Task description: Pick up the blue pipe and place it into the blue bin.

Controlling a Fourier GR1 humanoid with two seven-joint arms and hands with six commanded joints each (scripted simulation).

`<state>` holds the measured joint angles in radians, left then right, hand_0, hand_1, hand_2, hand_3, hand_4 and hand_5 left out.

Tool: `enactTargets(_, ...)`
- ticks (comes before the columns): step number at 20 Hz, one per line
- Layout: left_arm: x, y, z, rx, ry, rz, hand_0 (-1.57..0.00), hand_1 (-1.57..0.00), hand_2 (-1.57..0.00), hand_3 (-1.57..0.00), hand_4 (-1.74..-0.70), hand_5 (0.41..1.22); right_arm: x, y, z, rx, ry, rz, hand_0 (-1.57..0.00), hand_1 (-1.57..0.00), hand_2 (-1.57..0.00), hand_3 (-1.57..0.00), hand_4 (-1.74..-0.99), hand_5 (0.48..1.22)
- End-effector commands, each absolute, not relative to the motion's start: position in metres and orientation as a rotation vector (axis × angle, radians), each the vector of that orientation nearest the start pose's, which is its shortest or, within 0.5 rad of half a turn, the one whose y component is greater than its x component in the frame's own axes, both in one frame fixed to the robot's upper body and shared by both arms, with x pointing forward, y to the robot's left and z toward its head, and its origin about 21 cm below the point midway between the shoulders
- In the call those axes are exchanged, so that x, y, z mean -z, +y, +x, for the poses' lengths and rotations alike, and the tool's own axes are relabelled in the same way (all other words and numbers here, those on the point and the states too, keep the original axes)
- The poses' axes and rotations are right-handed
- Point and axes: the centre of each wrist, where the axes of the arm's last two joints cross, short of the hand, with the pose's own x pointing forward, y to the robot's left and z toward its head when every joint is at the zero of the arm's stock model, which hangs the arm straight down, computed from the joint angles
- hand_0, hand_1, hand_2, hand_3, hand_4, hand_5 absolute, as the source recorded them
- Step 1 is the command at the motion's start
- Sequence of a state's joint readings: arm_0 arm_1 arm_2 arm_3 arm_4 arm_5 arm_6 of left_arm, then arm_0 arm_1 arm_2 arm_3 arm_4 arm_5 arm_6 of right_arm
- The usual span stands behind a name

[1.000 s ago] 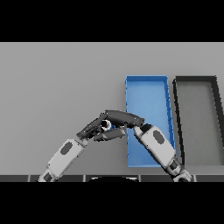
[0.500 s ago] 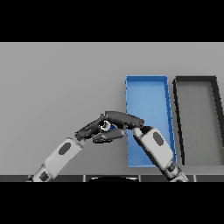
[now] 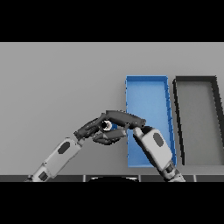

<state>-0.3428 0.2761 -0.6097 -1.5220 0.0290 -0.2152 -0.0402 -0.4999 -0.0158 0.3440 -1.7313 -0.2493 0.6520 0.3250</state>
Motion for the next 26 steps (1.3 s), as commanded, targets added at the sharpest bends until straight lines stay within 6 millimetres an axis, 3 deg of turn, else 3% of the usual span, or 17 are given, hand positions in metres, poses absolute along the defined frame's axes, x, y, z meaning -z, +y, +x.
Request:
enactTargets(1,-0.044,0.126,0.275,1.010,-1.587,-0.438,-0.03,-0.03,-0.03,-0.03,-0.89,0.587,-0.157,-0.086,0.285,-1.153,-1.647,0.839,-1.57,-1.57,-1.57,-1.57,-1.490,1.220)
enactTargets(6,-0.038,0.124,0.274,0.997,-1.554,-0.417,-0.01,-0.01,-0.01,-0.01,-0.90,0.548,-0.170,-0.091,0.289,-1.061,-1.606,0.897,-1.57,-1.57,-1.57,-1.57,-1.491,1.221)
enactTargets(8,-0.039,0.125,0.273,0.995,-1.539,-0.410,-0.01,-0.01,0.00,-0.01,-0.91,0.534,-0.184,-0.092,0.289,-1.028,-1.589,0.933,-1.57,-1.57,-1.57,-1.57,-1.581,1.221)
enactTargets(11,-0.039,0.123,0.273,1.003,-1.518,-0.414,0.00,0.00,0.00,0.00,-0.92,0.507,-0.212,-0.103,0.297,-0.941,-1.571,0.977,-1.57,-1.57,-1.57,-1.57,-1.659,1.221)
enactTargets(15,-0.038,0.125,0.267,1.007,-1.507,-0.420,0.00,0.00,0.00,0.00,-0.92,0.503,-0.273,-0.116,0.306,-0.829,-1.636,1.072,-1.57,-1.57,-1.57,-1.57,-1.707,1.141)
enactTargets(20,-0.042,0.133,0.267,1.004,-1.547,-0.428,0.00,0.00,0.00,0.00,-0.90,0.495,-0.330,-0.138,0.332,-0.676,-1.835,0.903,-1.57,-1.57,-1.57,-1.57,-1.730,1.110)
enactTargets(23,-0.041,0.130,0.267,1.004,-1.532,-0.435,0.00,0.00,0.00,0.00,-0.91,0.491,-0.333,-0.162,0.360,-0.555,-1.846,0.727,-1.57,-1.57,-1.57,-1.57,-1.735,1.131)
enactTargets(26,-0.039,0.132,0.266,0.990,-1.522,-0.434,0.00,0.00,0.00,0.00,-0.91,0.487,-0.309,-0.194,0.385,-0.445,-1.769,0.556,-1.57,-1.57,-1.57,-1.57,-1.738,1.129)
